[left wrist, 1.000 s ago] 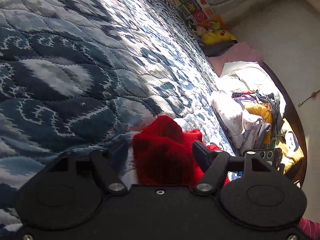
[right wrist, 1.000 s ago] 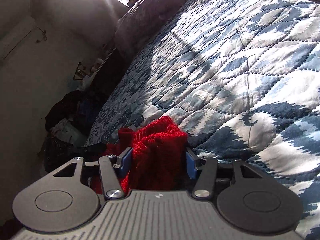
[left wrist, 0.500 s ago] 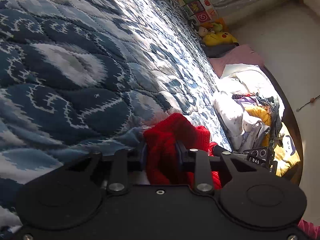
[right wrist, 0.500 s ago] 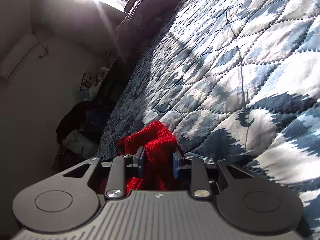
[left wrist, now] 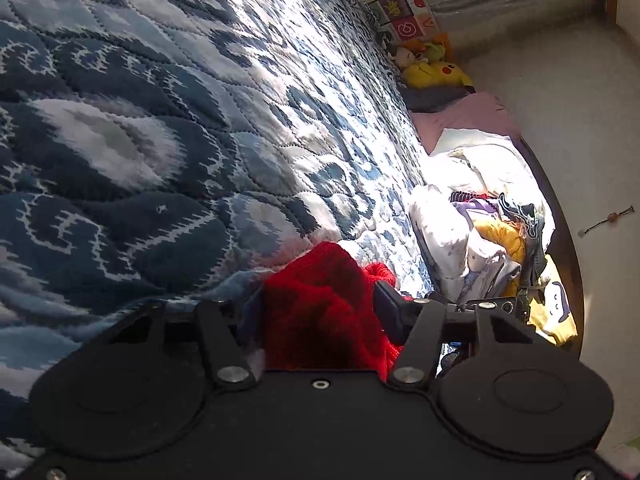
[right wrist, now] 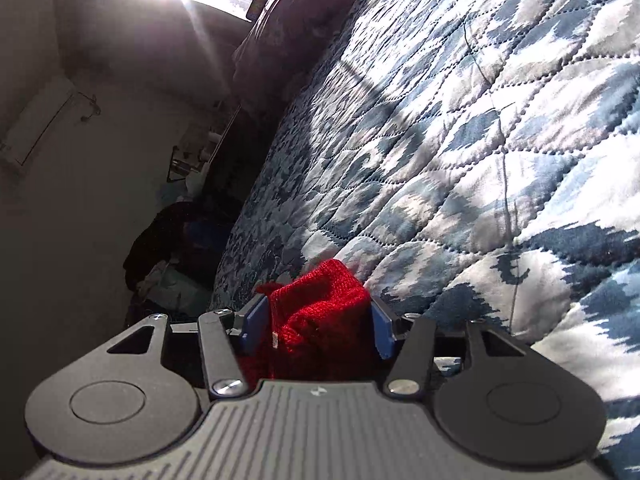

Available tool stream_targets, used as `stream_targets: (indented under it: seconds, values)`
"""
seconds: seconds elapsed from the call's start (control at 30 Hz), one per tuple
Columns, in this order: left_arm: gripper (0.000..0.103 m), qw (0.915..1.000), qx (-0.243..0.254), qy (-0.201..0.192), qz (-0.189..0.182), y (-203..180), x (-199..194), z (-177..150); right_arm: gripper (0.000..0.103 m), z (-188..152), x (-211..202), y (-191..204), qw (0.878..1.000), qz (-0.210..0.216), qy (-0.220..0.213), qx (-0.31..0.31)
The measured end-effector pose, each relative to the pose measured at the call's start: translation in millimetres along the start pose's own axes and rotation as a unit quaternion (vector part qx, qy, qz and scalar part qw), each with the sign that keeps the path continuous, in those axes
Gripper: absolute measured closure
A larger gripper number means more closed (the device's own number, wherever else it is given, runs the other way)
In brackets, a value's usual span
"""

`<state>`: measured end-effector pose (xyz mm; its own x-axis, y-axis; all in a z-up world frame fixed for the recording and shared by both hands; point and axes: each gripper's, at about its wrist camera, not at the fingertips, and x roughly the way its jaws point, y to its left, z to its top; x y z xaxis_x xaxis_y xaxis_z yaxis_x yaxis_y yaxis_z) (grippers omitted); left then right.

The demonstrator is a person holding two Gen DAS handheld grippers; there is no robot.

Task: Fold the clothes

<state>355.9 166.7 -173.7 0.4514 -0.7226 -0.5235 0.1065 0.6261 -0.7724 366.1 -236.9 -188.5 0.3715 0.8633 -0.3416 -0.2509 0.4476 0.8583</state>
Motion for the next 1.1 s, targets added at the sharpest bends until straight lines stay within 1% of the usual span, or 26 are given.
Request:
stream_targets:
  seconds: [0.03, 0.1, 0.13, 0.2, 0.3, 0.4, 0.5, 0.63, 0.7, 0.77, 0.8, 0.93, 1.03, 1.1]
  values:
    - [0.074, 0.9998, 0.015, 0.005, 0.01, -4, 0, -1, 0.071, 0, -1, 5, 1.0, -0.006, 0.003, -0.016]
    - [0.08, 0.9991, 0.042, -0.003, 0.003, -16, -8, -3, 0.074, -1, -4, 16, 0.999, -0.015, 0.004, -0.05]
    - [0.081, 0.9983, 0.057, -0.01, 0.001, -23, -14, -5, 0.076, -1, -9, 24, 0.998, -0.011, -0.002, -0.067]
    - [0.082, 0.9958, 0.087, -0.028, -0.005, -41, -26, -9, 0.077, -1, -19, 40, 0.995, -0.001, -0.014, -0.095]
    - [0.082, 0.9897, 0.135, -0.047, 0.001, -67, -41, -18, 0.077, -3, -36, 66, 0.99, 0.002, -0.022, -0.14]
    - [0.082, 0.9824, 0.176, -0.063, 0.01, -89, -58, -30, 0.077, -9, -58, 91, 0.983, 0.011, -0.029, -0.179]
    - [0.083, 0.9741, 0.212, -0.078, 0.008, -111, -78, -45, 0.078, -22, -77, 118, 0.975, 0.018, -0.028, -0.22]
    - [0.083, 0.9599, 0.267, -0.085, 0.007, -137, -102, -71, 0.078, -46, -102, 153, 0.961, 0.016, -0.025, -0.275]
    - [0.083, 0.952, 0.294, -0.084, 0.012, -150, -111, -87, 0.078, -60, -112, 167, 0.952, 0.006, -0.02, -0.304]
    - [0.083, 0.9469, 0.31, -0.081, 0.019, -156, -117, -99, 0.078, -74, -120, 179, 0.944, -0.004, -0.014, -0.329]
    - [0.083, 0.9448, 0.317, -0.08, 0.021, -158, -119, -106, 0.078, -80, -122, 183, 0.943, -0.007, -0.01, -0.334]
    - [0.083, 0.9363, 0.34, -0.086, 0.018, -166, -129, -133, 0.078, -107, -133, 203, 0.927, -0.012, 0.005, -0.375]
    - [0.083, 0.9224, 0.377, -0.081, 0.024, -172, -137, -159, 0.079, -131, -144, 214, 0.911, -0.021, 0.017, -0.412]
    - [0.083, 0.912, 0.403, -0.068, 0.034, -175, -139, -177, 0.079, -149, -149, 221, 0.893, -0.037, 0.036, -0.446]
